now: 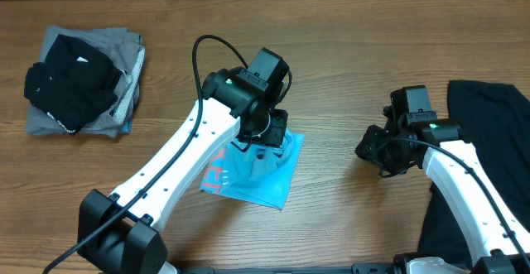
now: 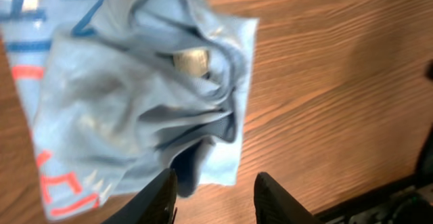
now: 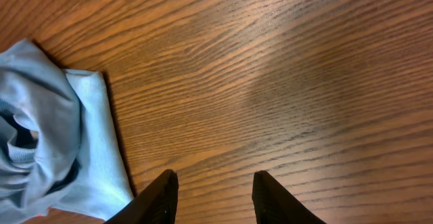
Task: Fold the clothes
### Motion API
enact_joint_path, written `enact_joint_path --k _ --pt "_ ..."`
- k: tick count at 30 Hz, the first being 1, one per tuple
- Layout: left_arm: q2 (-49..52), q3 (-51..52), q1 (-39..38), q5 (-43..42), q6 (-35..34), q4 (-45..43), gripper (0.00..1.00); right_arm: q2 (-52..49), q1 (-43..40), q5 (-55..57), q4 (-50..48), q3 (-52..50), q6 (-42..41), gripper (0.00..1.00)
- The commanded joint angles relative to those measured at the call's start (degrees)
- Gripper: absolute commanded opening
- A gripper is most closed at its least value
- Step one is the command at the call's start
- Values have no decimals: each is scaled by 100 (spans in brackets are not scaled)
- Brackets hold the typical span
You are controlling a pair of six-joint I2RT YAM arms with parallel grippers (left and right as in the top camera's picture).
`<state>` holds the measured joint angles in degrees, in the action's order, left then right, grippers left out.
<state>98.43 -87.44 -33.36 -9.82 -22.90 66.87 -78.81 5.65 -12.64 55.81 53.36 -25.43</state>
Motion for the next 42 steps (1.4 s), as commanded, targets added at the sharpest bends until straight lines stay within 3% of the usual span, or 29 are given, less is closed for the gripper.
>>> enact_joint_path --k 1,9,14,17,18,19,20,21,22,23,24,28,31,32,33,40,42 --pt "44 -103 339 304 -87 387 41 125 -26 52 48 153 144 40" --pt "46 83 1180 339 721 741 55 125 -26 26 46 153 343 43" --pt "59 1322 1239 22 1115 -957 63 125 -26 -13 48 153 343 43" --pt "59 1738 1239 -203 1274 -1458 65 125 -26 -17 50 153 341 43" --pt "59 1862 1239 -179 1346 -1576 63 125 -26 -55 48 153 341 43" --pt "63 1950 1235 -319 1416 -1637 48 125 -26 -76 48 153 341 43" --pt "63 1958 1235 -407 1416 -1631 43 125 -26 -76 48 153 339 43" --pt "61 1956 1235 -686 1445 -1613 22 125 -26 -76 50 153 341 43" --pt "55 1954 1231 -1290 1602 -1604 9 125 -26 -76 50 153 341 43" --pt "44 1941 1217 -2133 1762 -1556 4 125 -26 -76 50 153 341 43" --pt "24 1941 1189 -2468 1797 -1440 4 125 -26 -76 52 153 339 43" --pt "22 1941 981 -2424 1952 -514 4 125 -26 -74 48 153 341 43" --pt "22 1941 774 -2402 2022 44 24 125 -26 -74 2 153 341 44" --pt "22 1941 634 -2385 2017 299 36 125 -26 -79 -70 153 341 44" --pt "22 1941 588 -2380 2020 380 39 125 -26 -79 -90 153 341 44" --pt "-11 1657 785 -1873 2039 844 32 125 -15 -1054 -802 153 625 48" --pt "-37 1473 852 -1152 1950 907 30 125 -15 -1191 -914 153 638 48"
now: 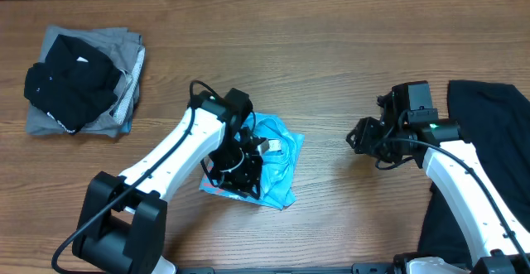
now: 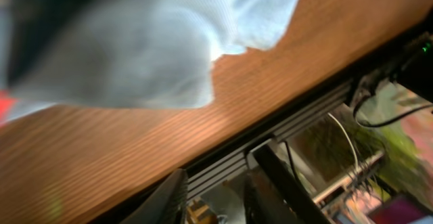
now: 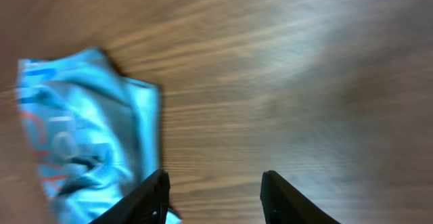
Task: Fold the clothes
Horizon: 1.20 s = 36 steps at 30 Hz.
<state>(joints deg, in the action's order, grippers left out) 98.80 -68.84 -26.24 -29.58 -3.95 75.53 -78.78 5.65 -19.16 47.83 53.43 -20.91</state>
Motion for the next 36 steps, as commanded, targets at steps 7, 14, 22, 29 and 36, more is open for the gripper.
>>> enact_joint_path --k 7,14,22,29,36 --pt "-31 308 140 2081 -422 -1716 9 122 -15 -538 -94 146 188 48" --pt "52 706 -48 146 -483 -2409 4 122 -15 -538 -98 146 186 48" --pt "52 704 -1174 -1154 -334 -2232 4 122 -15 -535 -111 146 190 48" --pt "-273 -448 -496 96 4 -498 5 122 -13 -787 -330 146 210 48" --pt "-756 -1648 643 1978 -238 90 19 103 1084 -1456 -509 142 446 49"
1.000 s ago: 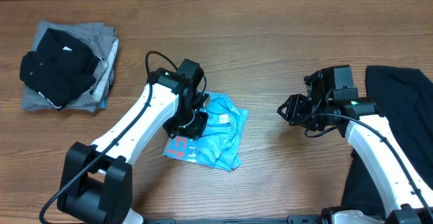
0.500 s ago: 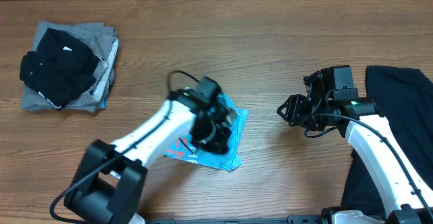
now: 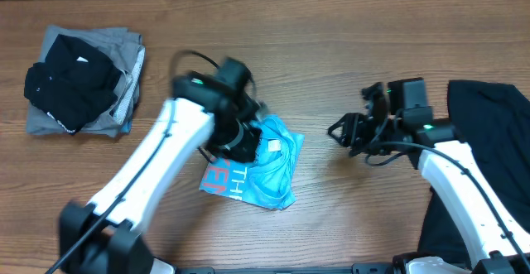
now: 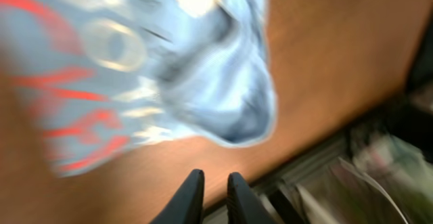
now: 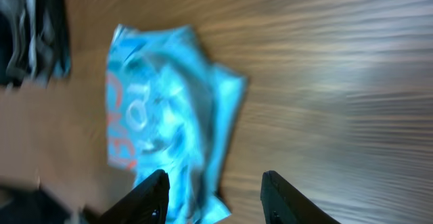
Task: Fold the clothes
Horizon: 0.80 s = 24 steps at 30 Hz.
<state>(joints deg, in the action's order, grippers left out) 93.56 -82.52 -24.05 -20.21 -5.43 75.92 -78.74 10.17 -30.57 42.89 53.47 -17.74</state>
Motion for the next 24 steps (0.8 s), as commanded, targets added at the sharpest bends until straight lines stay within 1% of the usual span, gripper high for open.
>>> enact_joint_path --k 1,2,4,6,7,9,12,15,17,18,20,22,24 --pt "-229 -289 579 1025 -103 33 20 79 949 -262 -22 136 122 51" --pt "-227 -289 737 988 -129 28 23 50 1178 -166 -24 136 83 52" --pt "-221 -289 1056 962 -144 46 23 -98 1888 411 -44 136 -494 52" --pt "-221 -289 1263 909 -142 57 22 -264 2271 774 -83 136 -953 55" --pt "-221 -289 1377 796 -140 55 22 -404 2487 986 -85 136 -1314 57" --pt "-223 -289 1506 660 -138 55 22 -750 2824 986 -111 136 -1574 57" --pt "-223 -289 1537 664 -94 52 23 -1145 3224 817 -258 136 -1421 57" --pt "-221 -289 1537 664 -74 50 24 -1259 3595 809 -529 136 -1224 56" --pt "-221 -286 1537 664 -48 37 24 -1259 3676 804 -625 138 -1226 51" --pt "-221 -289 1537 664 -48 28 24 -1259 3700 807 -632 138 -1226 46" --pt "-223 -289 1537 664 -48 28 25 -1259 3703 802 -638 138 -1226 43" --pt "-221 -289 1537 664 -48 15 25 -1259 3703 754 -658 138 -1196 44" --pt "-221 -289 1537 664 -33 9 25 -1259 3703 538 -787 138 -973 53"
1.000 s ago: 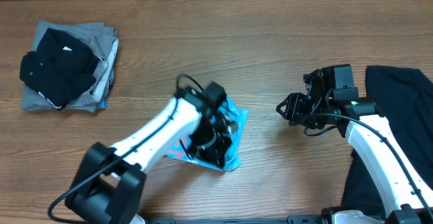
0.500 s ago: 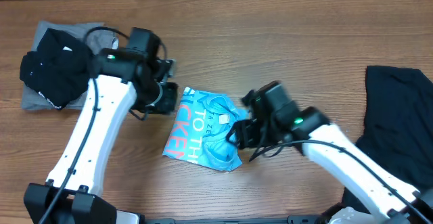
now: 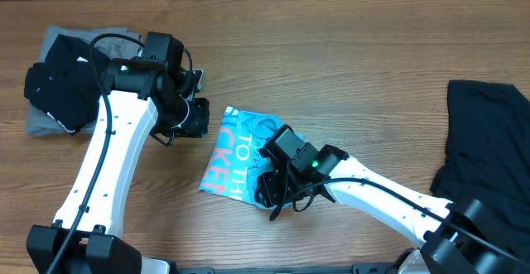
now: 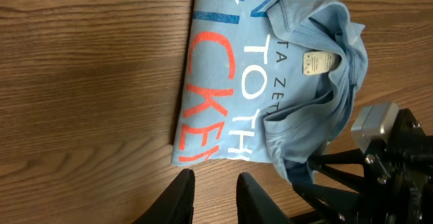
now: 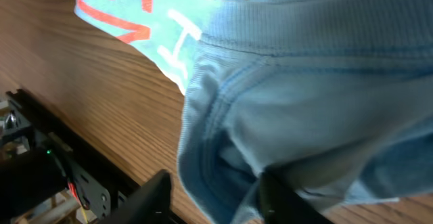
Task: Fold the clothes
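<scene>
A light blue folded shirt (image 3: 236, 154) with red and white lettering lies mid-table, its collar and tag (image 4: 318, 63) bunched on top. My right gripper (image 3: 269, 193) reaches across to the shirt's lower right edge. In the right wrist view its open fingers (image 5: 154, 195) straddle a thick fold of blue cloth (image 5: 304, 82). My left gripper (image 3: 197, 114) hangs open off the shirt's left edge, with bare wood between its fingertips (image 4: 183, 195).
A stack of grey and black folded clothes (image 3: 79, 79) sits at the far left. A black garment (image 3: 489, 141) lies spread at the right edge. The wooden table (image 3: 373, 59) stretches between them, and the near table edge lies just past the shirt.
The left gripper has left the shirt and now hangs up and to the left of it. The right arm has swung left, from beside the shirt to its lower right edge.
The left gripper first hovered open over the bunched shirt while the right waited off to the right. It then sat at the shirt's near edge, then at its upper left. Now it is off the shirt, which lies with its lettering showing, and the right gripper is at the cloth.
</scene>
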### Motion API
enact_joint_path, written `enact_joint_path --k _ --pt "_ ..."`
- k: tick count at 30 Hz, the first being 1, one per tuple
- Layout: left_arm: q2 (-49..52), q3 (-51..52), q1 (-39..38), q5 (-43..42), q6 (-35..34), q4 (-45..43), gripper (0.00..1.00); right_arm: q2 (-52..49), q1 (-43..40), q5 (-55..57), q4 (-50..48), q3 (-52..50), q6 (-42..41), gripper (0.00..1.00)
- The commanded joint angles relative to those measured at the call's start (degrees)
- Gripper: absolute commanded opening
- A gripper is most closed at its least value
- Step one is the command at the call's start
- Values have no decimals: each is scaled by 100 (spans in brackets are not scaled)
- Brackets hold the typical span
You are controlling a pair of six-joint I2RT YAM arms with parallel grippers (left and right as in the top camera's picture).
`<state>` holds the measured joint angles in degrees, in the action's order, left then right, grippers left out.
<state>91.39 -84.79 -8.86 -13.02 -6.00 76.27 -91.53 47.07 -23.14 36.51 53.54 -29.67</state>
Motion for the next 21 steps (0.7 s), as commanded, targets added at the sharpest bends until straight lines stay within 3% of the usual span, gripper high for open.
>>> enact_joint_path --k 1,6,7,11,17,21 --pt "-4 -61 17 -55 24 -24 26 22 13 -205 -229 131 219 54" --pt "-4 -59 17 -55 24 -24 27 13 31 111 -286 129 -212 49" --pt "-4 -61 17 -55 24 -24 27 4 63 197 -260 129 -216 38" --pt "-4 -61 17 -55 24 2 29 0 42 621 348 131 -741 14" --pt "-4 -59 17 -52 28 35 31 13 -1003 1207 1910 243 -1049 11" --pt "-4 -59 17 -44 157 22 34 107 -1414 1054 2315 595 -382 19"
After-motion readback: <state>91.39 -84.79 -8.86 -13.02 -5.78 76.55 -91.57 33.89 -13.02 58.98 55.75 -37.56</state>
